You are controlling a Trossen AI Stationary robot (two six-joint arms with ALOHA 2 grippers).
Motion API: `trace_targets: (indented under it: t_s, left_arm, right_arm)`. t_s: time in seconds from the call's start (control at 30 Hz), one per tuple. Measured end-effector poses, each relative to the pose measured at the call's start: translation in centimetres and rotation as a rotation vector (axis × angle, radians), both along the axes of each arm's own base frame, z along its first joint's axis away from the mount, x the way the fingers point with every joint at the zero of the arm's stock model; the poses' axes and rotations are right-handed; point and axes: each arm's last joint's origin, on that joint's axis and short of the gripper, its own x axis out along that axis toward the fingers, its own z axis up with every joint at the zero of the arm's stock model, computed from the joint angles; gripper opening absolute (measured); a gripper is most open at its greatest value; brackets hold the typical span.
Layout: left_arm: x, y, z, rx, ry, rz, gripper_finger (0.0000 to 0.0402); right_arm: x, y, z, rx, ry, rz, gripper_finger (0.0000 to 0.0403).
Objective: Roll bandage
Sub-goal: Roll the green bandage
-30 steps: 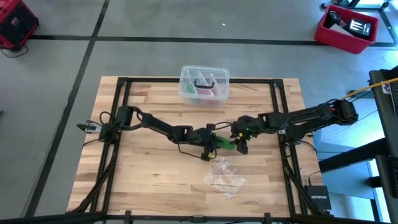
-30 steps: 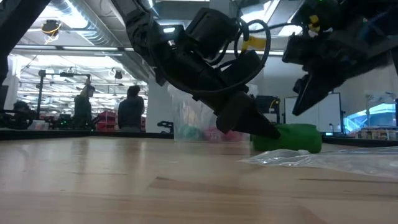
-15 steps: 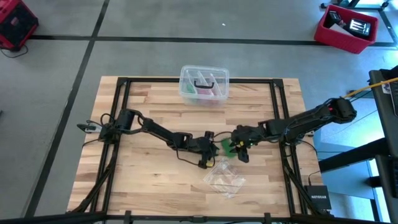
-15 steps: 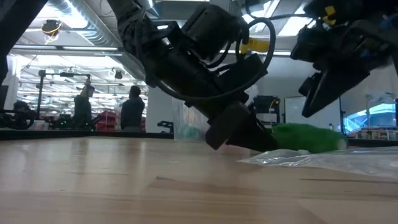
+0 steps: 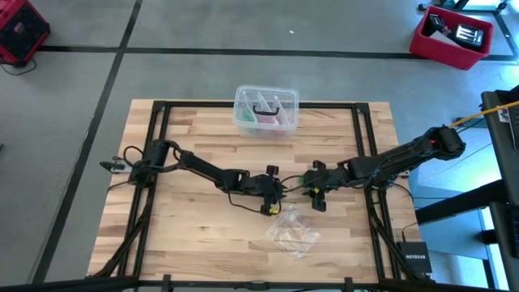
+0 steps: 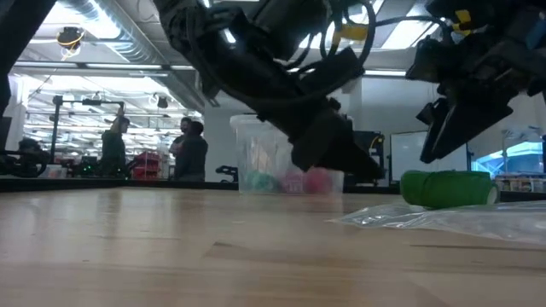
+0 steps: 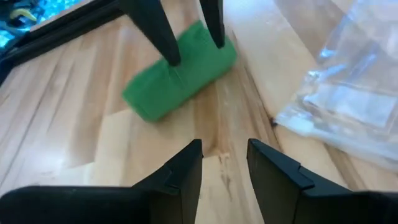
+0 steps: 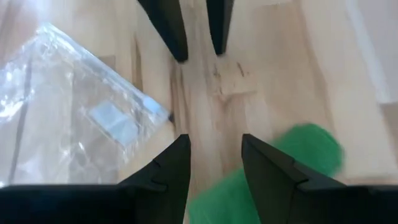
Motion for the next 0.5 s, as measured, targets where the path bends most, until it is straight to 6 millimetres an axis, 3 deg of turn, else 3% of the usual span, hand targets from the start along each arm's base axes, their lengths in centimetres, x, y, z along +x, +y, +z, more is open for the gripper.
trace_targets:
  t_s: [0.27, 0.5]
  left_arm:
    - [0.1, 1.7, 0.4, -0.1, -0.019, 0.104, 0.012]
    - [0.0, 1.8, 0.2, -0.153, -0.006, 0.138, 0.012]
  right_arm:
    - [-2.9, -0.8, 1.5, 0.023, 0.082, -0.121, 0.0145]
    - [-5.8, -0.1, -0.5, 0.2, 0.102, -0.309, 0.0188]
